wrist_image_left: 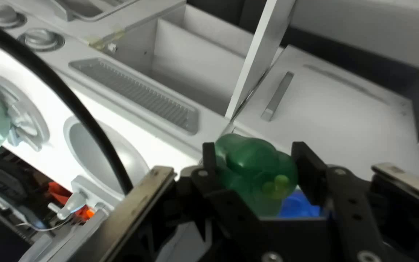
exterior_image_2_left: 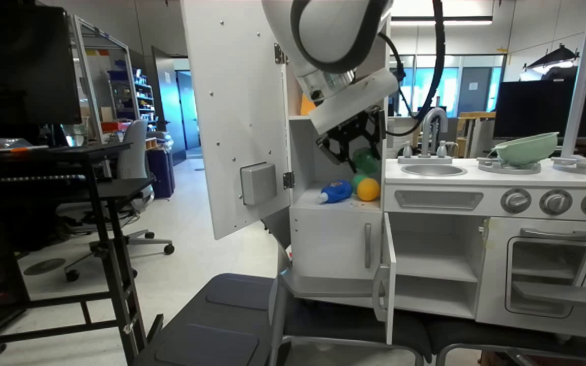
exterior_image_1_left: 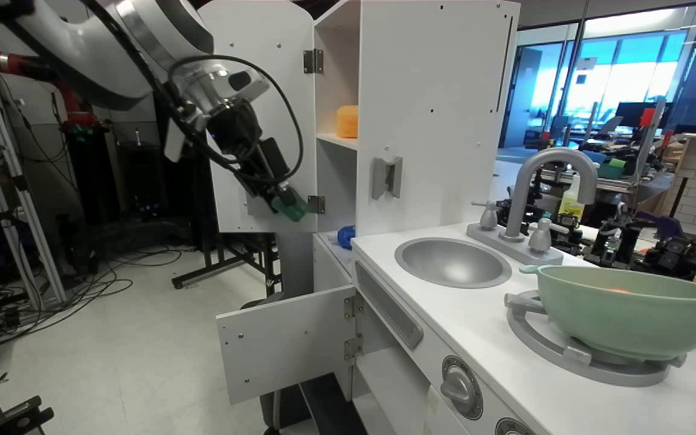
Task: Open top cabinet door then put the blue container and the green pepper in the bottom compartment of the top cabinet respectively
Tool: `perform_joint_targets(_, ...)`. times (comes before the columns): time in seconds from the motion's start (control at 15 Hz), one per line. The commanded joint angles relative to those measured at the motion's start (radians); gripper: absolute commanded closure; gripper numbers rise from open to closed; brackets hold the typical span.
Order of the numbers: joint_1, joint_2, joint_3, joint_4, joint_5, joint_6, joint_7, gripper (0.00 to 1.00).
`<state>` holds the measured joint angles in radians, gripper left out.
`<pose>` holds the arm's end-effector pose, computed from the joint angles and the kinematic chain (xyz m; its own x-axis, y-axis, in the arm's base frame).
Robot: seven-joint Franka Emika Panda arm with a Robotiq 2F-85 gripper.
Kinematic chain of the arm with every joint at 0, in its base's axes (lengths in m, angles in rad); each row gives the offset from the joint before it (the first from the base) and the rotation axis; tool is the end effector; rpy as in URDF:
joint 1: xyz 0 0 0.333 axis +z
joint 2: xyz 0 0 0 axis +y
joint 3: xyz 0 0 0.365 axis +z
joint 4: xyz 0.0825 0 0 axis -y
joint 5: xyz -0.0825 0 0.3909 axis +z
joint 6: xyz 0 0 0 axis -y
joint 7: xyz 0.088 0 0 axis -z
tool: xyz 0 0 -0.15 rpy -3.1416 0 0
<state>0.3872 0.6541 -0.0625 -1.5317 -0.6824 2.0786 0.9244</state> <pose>0.7149 0.1895 0.2748 0.9434 -0.1175 0.3103 -0.2653 -0.8286 0.4929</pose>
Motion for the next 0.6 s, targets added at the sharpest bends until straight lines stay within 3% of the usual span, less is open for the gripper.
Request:
perform_joint_targets(0.0,-0.007,0.194,-0.061,0.253,-0.092,0.002,0.032,0.71)
perform_joint_targets(0.53,0.003,0.477,-0.121,0.611,-0.15,0.014,0.049,0.71)
